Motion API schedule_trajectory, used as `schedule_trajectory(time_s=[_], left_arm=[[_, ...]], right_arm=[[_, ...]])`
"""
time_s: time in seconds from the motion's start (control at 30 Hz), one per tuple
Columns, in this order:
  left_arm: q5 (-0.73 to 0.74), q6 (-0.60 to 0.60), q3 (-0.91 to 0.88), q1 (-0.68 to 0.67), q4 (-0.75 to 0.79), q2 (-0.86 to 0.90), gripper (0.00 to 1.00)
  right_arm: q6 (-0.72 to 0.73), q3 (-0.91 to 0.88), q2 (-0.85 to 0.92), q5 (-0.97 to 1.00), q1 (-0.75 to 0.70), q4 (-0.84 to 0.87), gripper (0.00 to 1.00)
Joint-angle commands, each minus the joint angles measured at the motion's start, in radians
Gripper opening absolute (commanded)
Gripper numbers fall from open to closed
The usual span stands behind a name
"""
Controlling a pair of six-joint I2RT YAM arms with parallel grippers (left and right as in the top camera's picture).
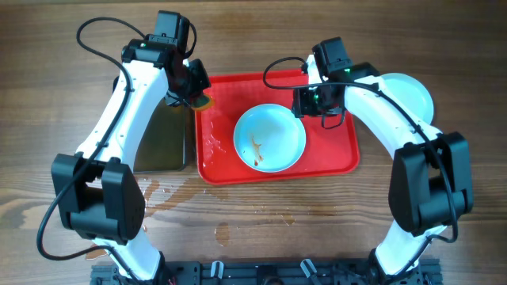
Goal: Clean dirty plates on tray and stack at the side
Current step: 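Grasp the last plate with the right gripper and pull it to tray center, then scrub the third plate with the sponge in the left gripper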
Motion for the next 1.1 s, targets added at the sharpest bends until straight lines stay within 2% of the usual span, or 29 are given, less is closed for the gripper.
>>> schedule_trajectory(time_s=[0.0,0.1,0.2,0.37,0.43,0.53,0.57,0.67,0.8,0.83,0.9,0.97,1.07], left_arm=[[-0.009,0.016,0.005,0.003,0.003,0.002,0.04],[-0.009,0.016,0.005,0.003,0.003,0.002,0.04],[-0.009,0.016,0.005,0.003,0.008,0.005,0.04],[-0.009,0.016,0.005,0.003,0.022,0.011,0.04],[-0.009,0.016,0.005,0.003,0.022,0.011,0.04],[-0.008,0.016,0.005,0.003,0.021,0.011,0.04],[-0.008,0.016,0.005,0.003,0.020,0.011,0.04],[-0.005,0.016,0.005,0.002,0.020,0.011,0.04],[-0.005,0.016,0.005,-0.010,0.021,0.011,0.04],[-0.005,0.016,0.005,-0.011,0.020,0.011,0.04],[-0.005,0.018,-0.001,-0.018,0.011,0.011,0.04],[-0.005,0.088,-0.048,-0.042,0.042,0.012,0.04],[-0.003,0.256,-0.173,-0.082,0.132,0.028,0.04]], right_arm=[[0.048,-0.018,0.013,-0.070,0.006,0.011,0.56],[0.087,-0.114,0.013,-0.074,0.006,0.079,0.56],[0.159,-0.130,0.013,-0.071,0.007,0.099,0.53],[0.340,-0.171,0.042,-0.071,0.066,0.137,0.29],[0.385,-0.171,0.043,-0.065,0.102,0.143,0.26],[0.536,-0.171,0.046,0.022,0.157,0.150,0.07],[0.557,-0.171,0.048,0.025,0.167,0.156,0.05],[0.616,-0.171,0.078,0.013,0.188,0.176,0.05],[0.562,-0.171,0.101,-0.030,0.188,0.213,0.16],[0.562,-0.171,0.101,-0.030,0.188,0.216,0.04],[0.498,-0.171,0.101,-0.088,0.185,0.261,0.04],[0.481,-0.171,0.101,-0.100,0.172,0.278,0.04],[0.452,-0.171,0.102,-0.130,0.149,0.270,0.04]])
